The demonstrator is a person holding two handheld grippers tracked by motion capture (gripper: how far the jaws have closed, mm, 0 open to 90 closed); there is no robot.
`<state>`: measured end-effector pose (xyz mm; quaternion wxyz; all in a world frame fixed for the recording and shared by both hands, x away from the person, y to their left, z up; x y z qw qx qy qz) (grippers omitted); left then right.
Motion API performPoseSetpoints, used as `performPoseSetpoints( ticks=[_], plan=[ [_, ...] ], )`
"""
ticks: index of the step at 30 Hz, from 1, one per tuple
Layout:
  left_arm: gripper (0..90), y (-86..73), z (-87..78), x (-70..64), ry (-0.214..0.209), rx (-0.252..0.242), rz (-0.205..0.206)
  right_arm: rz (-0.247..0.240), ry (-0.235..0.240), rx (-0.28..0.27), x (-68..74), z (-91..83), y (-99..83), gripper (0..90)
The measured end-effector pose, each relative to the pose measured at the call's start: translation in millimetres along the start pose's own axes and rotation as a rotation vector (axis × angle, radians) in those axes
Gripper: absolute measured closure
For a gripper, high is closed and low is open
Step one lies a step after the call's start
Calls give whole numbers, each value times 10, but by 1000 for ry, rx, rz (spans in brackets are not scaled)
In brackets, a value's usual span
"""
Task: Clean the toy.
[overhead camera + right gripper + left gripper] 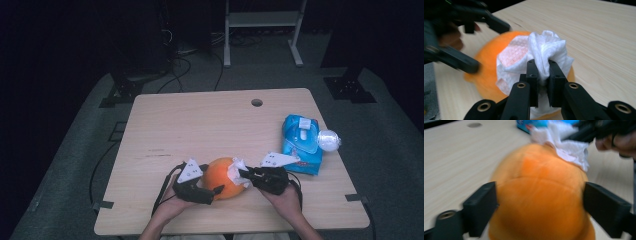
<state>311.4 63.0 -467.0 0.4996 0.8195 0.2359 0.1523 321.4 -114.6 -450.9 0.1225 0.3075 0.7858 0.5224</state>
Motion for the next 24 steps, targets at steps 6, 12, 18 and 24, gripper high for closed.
performPoseSetpoints(
  ticks=[6,12,18,24],
  plan=[
    [195,43,-3,-100,-1,-6,80,-94,36,-17,256,40,121,805],
    [107,29,-61,16,4,-26,-12,-52,-32,1,36,7,46,807],
    [214,17,-1,-70,-15,3,65,-80,46,-21,273,44,112,805],
    [135,94,-100,-13,-10,-59,16,-78,-24,1,119,41,98,808]
  ],
)
Point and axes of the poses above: each handheld gripper's, and its own axes: z roughly forward along the jaws, y roughly out of its top, x roughly to its left, the point moved 6 cm from there along z, roughly forward along the jaws, and after that the axes turned 3 degrees about -x, right-handed, at the moved point
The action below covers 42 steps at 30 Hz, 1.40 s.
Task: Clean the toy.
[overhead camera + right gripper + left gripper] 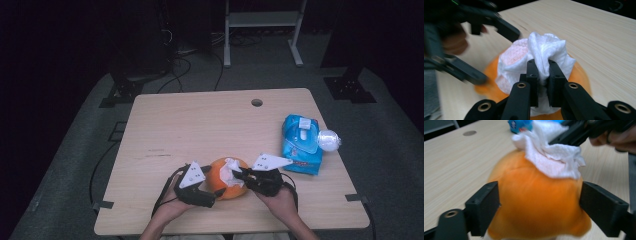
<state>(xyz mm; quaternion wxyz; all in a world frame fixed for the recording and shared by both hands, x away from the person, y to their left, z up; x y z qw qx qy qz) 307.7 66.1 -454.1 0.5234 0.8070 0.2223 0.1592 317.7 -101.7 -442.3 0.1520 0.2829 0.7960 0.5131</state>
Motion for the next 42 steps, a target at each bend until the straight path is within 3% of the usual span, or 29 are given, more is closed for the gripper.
performPoseSetpoints(
  ticks=[2,4,8,11,13,20,22,24,26,28,30,32,34,36,38,42],
  plan=[
    [131,-21,11,-3,-13,11,-12,44,-10,-6,-82,-29,-19,808],
    [165,-69,55,-31,-32,42,-17,38,-35,3,-124,-52,-14,807],
    [219,-69,99,-64,-18,50,6,21,-57,10,-95,-54,-14,808],
    [231,-74,98,-41,-18,38,-3,36,15,-24,7,-53,30,807],
    [228,-92,88,-24,-21,38,-12,16,47,-33,72,-33,48,807],
    [217,-84,83,-1,-17,20,-28,50,-8,-10,-102,-51,-20,808],
    [214,-95,103,-18,-17,36,-11,41,3,-14,-42,-56,-7,807],
    [212,-112,97,-12,-20,43,-16,32,61,-32,71,-38,21,806],
    [214,-136,78,2,-25,57,-20,4,65,-25,118,-12,33,805],
    [215,-150,62,10,-26,64,-22,34,59,-25,66,-6,28,805],
    [212,-132,45,8,-27,52,-18,63,16,-25,-53,-19,-10,805],
    [199,-60,31,8,-25,10,-26,115,17,-33,-153,-36,-55,805],
    [179,8,42,-10,-16,-30,-25,130,23,-43,-152,-47,-59,805],
    [179,-13,85,-34,-12,7,-2,110,64,-49,-36,-25,-42,804],
    [181,-81,101,-33,-7,34,19,46,52,-37,51,8,-26,804],
    [187,-162,54,40,-14,49,-16,95,6,-46,-92,8,-81,805]
  ],
)
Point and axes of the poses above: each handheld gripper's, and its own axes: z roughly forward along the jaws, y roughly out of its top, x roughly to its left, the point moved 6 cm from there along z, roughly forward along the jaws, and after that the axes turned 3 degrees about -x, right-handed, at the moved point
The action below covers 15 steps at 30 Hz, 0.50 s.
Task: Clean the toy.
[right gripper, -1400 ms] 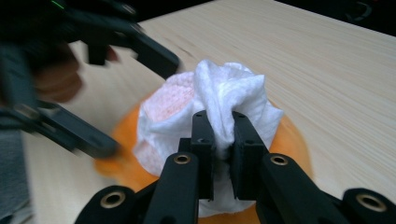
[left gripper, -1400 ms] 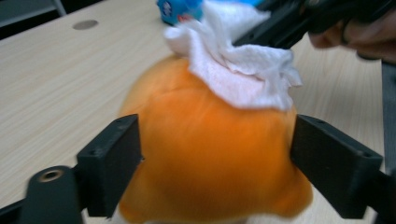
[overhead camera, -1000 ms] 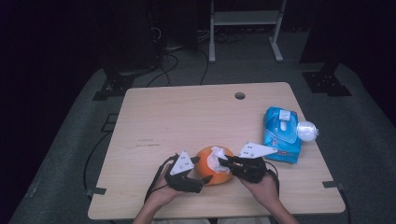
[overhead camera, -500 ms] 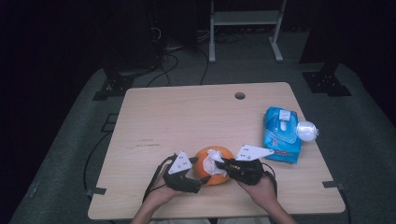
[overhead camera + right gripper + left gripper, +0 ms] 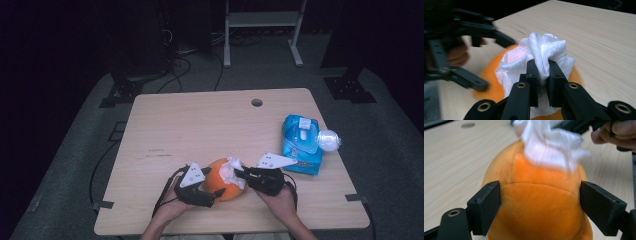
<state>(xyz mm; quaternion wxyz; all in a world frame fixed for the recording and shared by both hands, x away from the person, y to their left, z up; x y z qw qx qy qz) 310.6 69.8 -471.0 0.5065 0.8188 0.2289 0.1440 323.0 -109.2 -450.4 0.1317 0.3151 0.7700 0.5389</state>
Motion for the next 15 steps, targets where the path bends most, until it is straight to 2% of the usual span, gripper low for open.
performPoseSetpoints(
  ticks=[4,6,8,10,12,15],
  plan=[
    [188,-27,-19,29,-2,4,-14,79,-54,27,-252,-12,-148,805],
    [181,20,-31,22,9,-2,-10,103,-51,32,-278,-13,-180,805],
    [152,79,-32,13,18,-44,-18,88,-55,31,-229,-7,-151,805],
    [139,81,-16,21,26,-38,-17,81,-25,11,-159,-12,-99,804],
    [164,45,-14,35,26,-23,-14,57,-23,12,-113,-13,-76,804],
    [191,11,-26,64,25,-21,-29,58,-28,23,-138,-8,-114,804]
  ],
)
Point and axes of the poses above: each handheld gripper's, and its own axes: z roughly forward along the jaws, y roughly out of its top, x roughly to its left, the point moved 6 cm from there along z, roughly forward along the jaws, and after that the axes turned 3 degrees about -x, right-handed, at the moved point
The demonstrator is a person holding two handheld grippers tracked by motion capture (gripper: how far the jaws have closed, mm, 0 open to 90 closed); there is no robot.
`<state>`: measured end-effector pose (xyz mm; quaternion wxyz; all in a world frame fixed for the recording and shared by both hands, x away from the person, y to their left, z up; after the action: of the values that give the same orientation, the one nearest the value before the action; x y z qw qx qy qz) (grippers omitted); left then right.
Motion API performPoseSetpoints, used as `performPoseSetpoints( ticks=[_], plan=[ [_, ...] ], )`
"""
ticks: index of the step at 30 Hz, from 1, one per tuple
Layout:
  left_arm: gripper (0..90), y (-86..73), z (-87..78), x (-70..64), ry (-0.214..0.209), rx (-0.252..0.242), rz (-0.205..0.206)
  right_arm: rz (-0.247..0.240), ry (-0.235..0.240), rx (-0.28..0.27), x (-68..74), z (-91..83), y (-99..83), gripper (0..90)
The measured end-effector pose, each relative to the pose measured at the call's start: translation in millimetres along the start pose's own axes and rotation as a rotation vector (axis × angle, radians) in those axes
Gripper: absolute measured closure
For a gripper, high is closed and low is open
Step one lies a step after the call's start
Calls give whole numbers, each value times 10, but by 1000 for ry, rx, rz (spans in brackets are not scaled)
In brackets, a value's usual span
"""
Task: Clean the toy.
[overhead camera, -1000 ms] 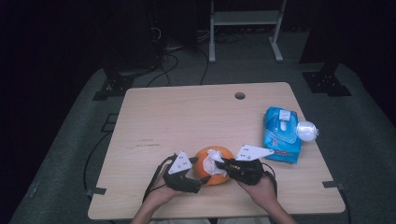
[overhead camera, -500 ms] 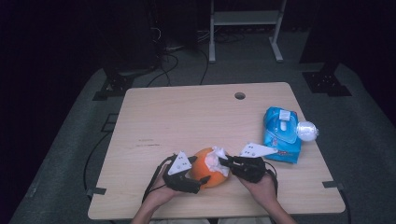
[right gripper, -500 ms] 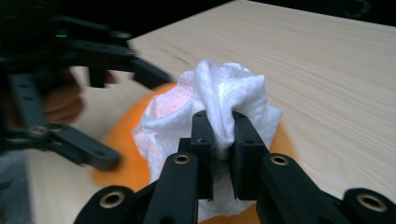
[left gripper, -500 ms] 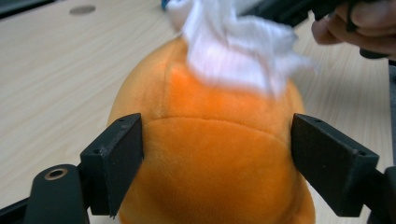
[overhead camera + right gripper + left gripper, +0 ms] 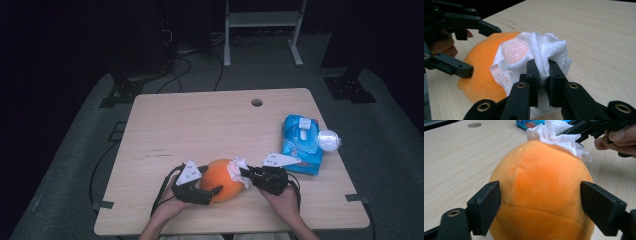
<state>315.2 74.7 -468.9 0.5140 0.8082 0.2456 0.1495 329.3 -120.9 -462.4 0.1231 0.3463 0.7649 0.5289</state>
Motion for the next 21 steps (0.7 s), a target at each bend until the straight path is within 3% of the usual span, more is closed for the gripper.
performPoseSetpoints(
  ticks=[3,7,13,16,18,21],
  plan=[
    [192,-20,-11,28,-12,-5,-20,17,-29,23,-85,20,-65,804],
    [200,-30,-12,29,-24,0,-24,61,-30,45,-155,45,-135,804],
    [222,-34,2,-14,-39,11,8,47,21,-27,-47,-6,45,804],
    [219,-17,-3,-38,-34,14,24,44,11,-17,-82,5,23,803],
    [192,20,-26,-28,-24,0,12,60,-9,17,-146,39,-64,803],
    [146,75,-72,15,11,-7,-20,100,-4,27,-187,51,-122,804]
  ],
)
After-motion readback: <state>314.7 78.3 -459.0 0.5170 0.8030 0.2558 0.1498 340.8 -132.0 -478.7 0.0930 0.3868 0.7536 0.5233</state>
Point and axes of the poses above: each handheld gripper's, and its own axes: z roughly forward along the jaws, y roughly out of its top, x roughly to its left, the point moved 6 cm from there along z, roughly forward along the jaws, and after that the axes turned 3 degrees about -x, right-handed, at the moved point
